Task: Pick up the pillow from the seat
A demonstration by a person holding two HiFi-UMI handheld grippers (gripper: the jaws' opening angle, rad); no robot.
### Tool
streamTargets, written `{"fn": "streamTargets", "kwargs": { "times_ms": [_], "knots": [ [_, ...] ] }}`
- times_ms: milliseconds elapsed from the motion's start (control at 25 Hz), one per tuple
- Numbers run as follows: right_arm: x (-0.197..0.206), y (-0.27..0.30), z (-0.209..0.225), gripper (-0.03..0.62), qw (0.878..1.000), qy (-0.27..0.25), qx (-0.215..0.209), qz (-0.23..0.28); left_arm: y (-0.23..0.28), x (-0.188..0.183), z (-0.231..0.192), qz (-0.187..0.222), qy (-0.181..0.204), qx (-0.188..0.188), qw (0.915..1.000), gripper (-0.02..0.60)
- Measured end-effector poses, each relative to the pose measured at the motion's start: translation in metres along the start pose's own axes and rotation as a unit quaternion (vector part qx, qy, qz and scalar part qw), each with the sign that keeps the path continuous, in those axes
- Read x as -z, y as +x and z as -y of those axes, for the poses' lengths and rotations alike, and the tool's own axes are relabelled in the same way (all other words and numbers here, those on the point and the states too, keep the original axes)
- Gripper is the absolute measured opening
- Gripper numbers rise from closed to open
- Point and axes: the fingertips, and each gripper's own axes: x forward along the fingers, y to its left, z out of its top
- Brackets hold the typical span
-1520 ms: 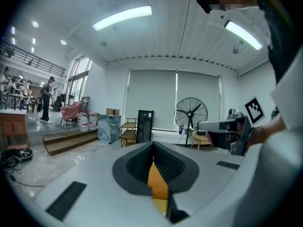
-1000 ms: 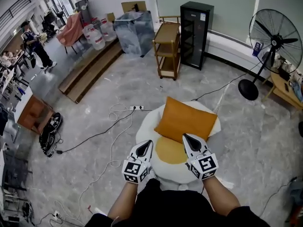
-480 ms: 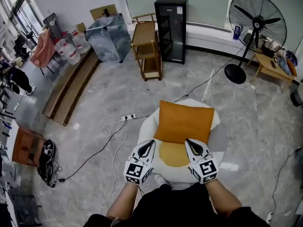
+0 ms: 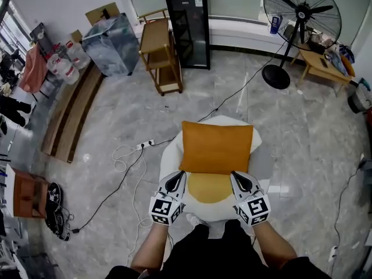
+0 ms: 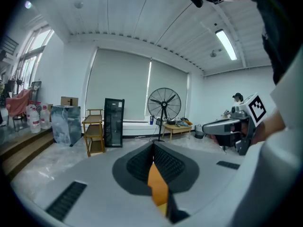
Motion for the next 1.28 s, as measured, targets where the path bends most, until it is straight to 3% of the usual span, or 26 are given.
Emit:
{"fn": "streamTargets", "kwargs": {
  "times_ms": [440, 680, 760, 800, 880, 960, 1000, 1040, 1160, 1280],
  "knots": [
    [0.045, 0.015, 0.071, 0.006, 0.998, 0.033, 0.029, -0.052, 0.066, 0.036, 0.001, -0.044, -0.005, 0.013, 0.9989, 0.012],
    [0.078, 0.035, 0.103, 0.008, 0.995, 0.044, 0.044, -0.074, 0.105, 0.076, -0.015, -0.081, -0.014, -0.006, 0.9966, 0.015],
    [0.096, 0.040, 0.114, 0.009, 0.994, 0.045, 0.048, -0.086, 0.115, 0.092, -0.023, -0.093, -0.025, -0.017, 0.9952, 0.076],
    [0.107, 0.045, 0.118, 0.039, 0.993, 0.049, 0.046, -0.095, 0.121, 0.101, -0.027, -0.097, -0.036, -0.019, 0.9944, 0.143],
    [0.132, 0.056, 0.126, 0.229, 0.989, 0.074, 0.039, -0.118, 0.134, 0.119, -0.036, -0.099, -0.065, -0.022, 0.9927, 0.341],
    [0.154, 0.069, 0.132, 0.381, 0.984, 0.109, 0.043, -0.136, 0.143, 0.137, -0.048, -0.104, -0.088, -0.031, 0.9902, 0.421],
    [0.163, 0.074, 0.136, 0.513, 0.981, 0.121, 0.048, -0.142, 0.147, 0.148, -0.053, -0.112, -0.098, -0.036, 0.9882, 0.463],
    [0.171, 0.079, 0.141, 0.589, 0.979, 0.130, 0.057, -0.145, 0.152, 0.158, -0.057, -0.123, -0.108, -0.039, 0.9858, 0.501],
    [0.200, 0.087, 0.161, 0.589, 0.972, 0.150, 0.080, -0.163, 0.168, 0.189, -0.064, -0.153, -0.132, -0.043, 0.9784, 0.569],
    [0.235, 0.093, 0.181, 0.589, 0.967, 0.150, 0.092, -0.182, 0.179, 0.219, -0.073, -0.174, -0.130, -0.054, 0.9746, 0.578]
  ]
}}
